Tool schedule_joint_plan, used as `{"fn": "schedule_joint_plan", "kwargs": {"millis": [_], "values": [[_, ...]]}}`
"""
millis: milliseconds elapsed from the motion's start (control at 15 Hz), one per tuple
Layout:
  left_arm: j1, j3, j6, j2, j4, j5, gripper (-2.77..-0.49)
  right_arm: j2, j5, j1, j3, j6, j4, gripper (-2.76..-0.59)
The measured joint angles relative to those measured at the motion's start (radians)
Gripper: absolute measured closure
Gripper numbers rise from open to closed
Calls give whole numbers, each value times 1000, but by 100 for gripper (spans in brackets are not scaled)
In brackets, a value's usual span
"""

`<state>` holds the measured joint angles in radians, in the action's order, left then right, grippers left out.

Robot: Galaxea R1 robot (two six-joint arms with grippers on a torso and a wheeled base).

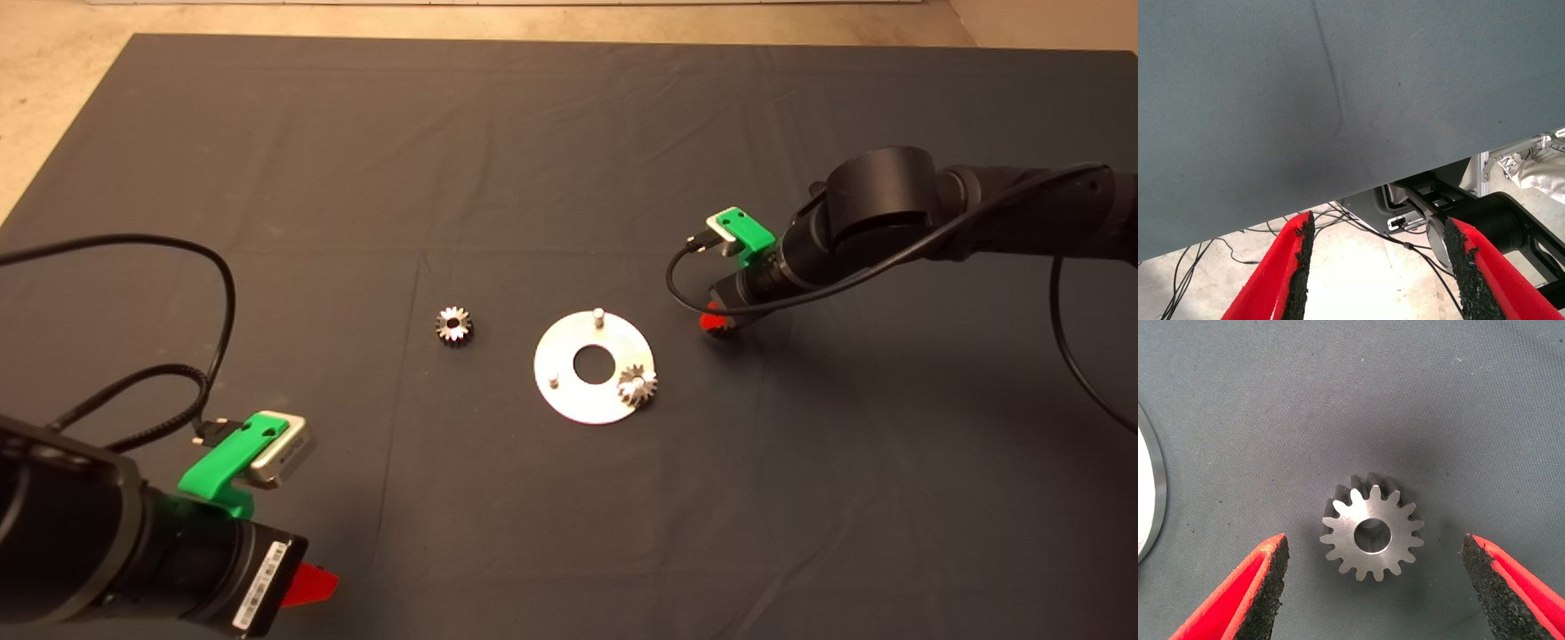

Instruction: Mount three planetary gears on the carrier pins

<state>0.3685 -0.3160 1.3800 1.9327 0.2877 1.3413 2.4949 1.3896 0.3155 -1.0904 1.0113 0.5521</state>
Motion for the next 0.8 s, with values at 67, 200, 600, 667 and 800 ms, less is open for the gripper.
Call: {"fn": "schedule_joint_plan", "kwargs": {"millis": [67, 200, 600, 667, 800], "values": [[0, 0, 0, 0, 0, 0, -131, -4, 0, 0, 0, 0, 0, -191], [0, 0, 0, -2, 0, 0, -131, -19, -1, 0, 1, 0, 0, -191], [0, 0, 0, -2, 0, 0, -131, -21, -2, -9, 3, 0, 0, -191], [0, 0, 0, -2, 0, 0, -131, -21, -2, -9, 3, 0, 0, -191], [0, 0, 0, -4, 0, 0, -131, -18, -3, -13, 3, 0, 0, -191]]}}
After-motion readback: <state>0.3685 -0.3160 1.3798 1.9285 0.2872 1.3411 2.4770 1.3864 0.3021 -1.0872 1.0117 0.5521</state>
